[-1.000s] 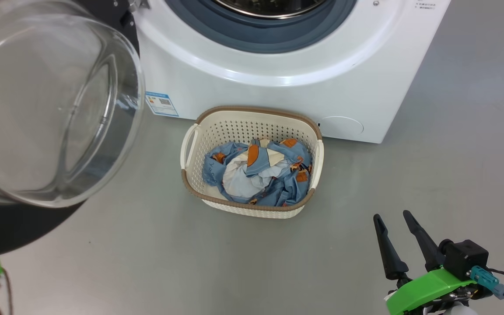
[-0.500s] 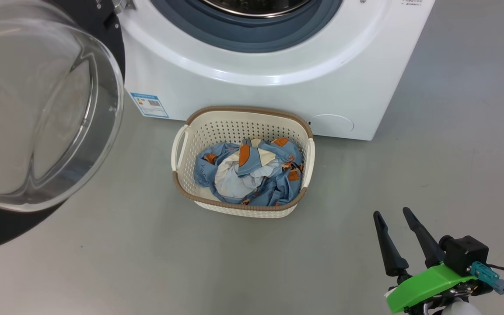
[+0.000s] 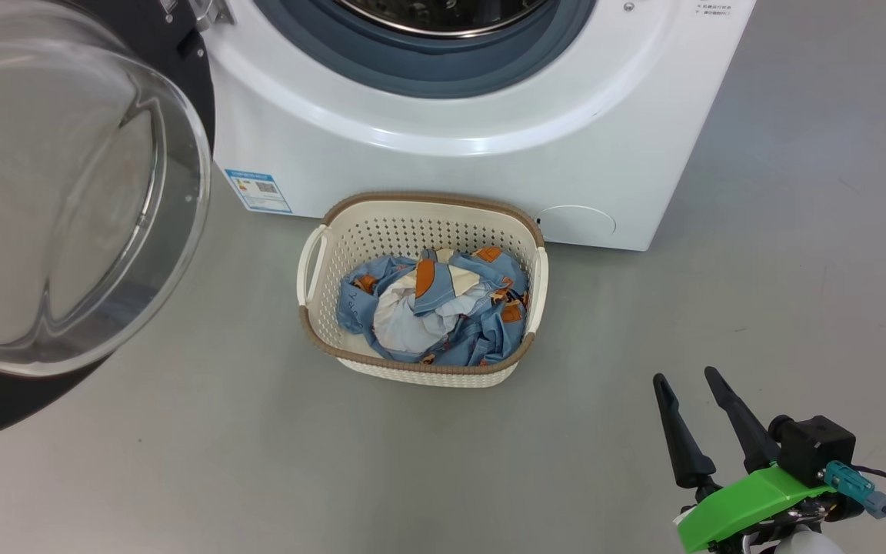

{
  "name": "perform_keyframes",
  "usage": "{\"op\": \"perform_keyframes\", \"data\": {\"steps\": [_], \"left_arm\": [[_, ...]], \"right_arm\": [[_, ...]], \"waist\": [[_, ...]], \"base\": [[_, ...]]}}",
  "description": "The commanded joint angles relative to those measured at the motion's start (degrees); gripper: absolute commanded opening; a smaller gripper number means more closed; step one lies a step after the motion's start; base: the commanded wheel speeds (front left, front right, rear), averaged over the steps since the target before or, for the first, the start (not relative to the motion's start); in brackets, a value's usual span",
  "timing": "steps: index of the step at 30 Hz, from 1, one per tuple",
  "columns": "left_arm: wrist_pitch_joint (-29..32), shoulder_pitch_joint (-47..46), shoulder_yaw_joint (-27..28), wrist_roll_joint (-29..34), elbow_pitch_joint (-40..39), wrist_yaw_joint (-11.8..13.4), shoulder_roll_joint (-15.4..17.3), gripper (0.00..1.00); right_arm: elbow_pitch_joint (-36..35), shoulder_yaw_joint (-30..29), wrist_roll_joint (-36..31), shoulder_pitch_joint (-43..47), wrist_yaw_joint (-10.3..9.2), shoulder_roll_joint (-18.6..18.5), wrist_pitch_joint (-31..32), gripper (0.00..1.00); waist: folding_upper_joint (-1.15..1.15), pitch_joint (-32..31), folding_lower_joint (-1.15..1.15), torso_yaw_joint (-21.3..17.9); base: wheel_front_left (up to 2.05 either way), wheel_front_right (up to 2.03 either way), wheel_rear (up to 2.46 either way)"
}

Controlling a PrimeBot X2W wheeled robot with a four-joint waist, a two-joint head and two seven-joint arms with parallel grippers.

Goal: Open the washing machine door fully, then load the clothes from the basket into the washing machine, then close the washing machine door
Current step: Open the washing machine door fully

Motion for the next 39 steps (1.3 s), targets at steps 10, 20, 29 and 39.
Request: {"op": "perform_keyframes", "data": {"steps": [10,20,29,39], "left_arm": [[-0.36,2.61,-4.19,-0.73,-8.8,-0.06,0.48,0.0],[-0.36,8.47,-10.67,-2.85,-18.05,-0.07,-2.77,0.0],[-0.36,14.62,-16.22,-3.75,-25.54,-0.07,-4.29,1.0],[-0.36,19.66,-24.05,-7.65,-29.54,1.06,-4.33,1.0]], "right_arm": [[-1.38,0.37,0.61,-0.43,0.09,0.37,-0.69,1.0],[-1.41,0.35,0.65,-0.08,0.09,0.73,-0.69,1.0],[-1.75,0.56,0.94,0.08,0.09,0.76,-0.69,1.0],[-3.0,0.61,0.47,0.07,0.09,0.93,-0.69,1.0]], "waist": [[0.0,-1.0,0.0,1.32],[0.0,-1.88,0.0,2.14],[0.0,-2.42,0.0,1.51],[0.0,-2.97,0.0,-1.06]], "base": [[0.0,0.0,0.0],[0.0,0.0,0.0],[0.0,0.0,0.0],[0.0,0.0,0.0]]}}
